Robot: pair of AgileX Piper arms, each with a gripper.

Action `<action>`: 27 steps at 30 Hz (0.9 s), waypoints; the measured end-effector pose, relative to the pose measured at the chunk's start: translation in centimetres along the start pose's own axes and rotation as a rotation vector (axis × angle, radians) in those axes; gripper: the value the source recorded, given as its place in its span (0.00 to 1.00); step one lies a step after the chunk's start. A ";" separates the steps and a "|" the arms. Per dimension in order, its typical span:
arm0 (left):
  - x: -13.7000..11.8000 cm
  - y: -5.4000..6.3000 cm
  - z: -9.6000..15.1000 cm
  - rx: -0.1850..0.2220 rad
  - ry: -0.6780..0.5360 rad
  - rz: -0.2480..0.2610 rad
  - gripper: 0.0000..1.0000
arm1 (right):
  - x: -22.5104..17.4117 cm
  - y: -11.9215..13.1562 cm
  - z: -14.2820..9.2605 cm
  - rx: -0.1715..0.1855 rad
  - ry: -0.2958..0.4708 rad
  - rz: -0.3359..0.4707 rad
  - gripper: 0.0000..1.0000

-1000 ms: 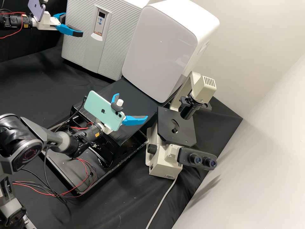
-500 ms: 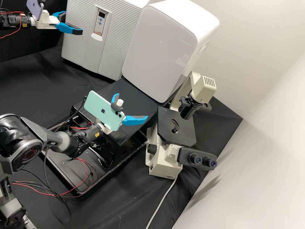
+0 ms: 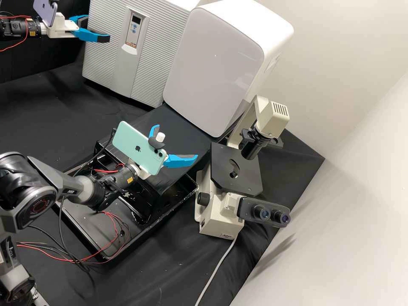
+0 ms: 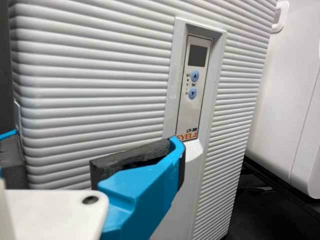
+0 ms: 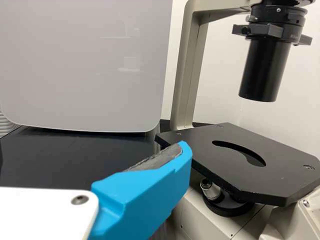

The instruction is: Open the incubator door

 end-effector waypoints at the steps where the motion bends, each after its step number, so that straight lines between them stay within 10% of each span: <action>1: 0.0 0.0 0.0 -0.005 0.002 0.002 0.00 | 0.0 0.0 0.0 0.000 0.000 0.000 1.00; 27: -1.7 -0.6 0.5 -0.116 0.054 0.038 0.00 | 0.0 0.0 0.0 0.000 0.000 0.000 1.00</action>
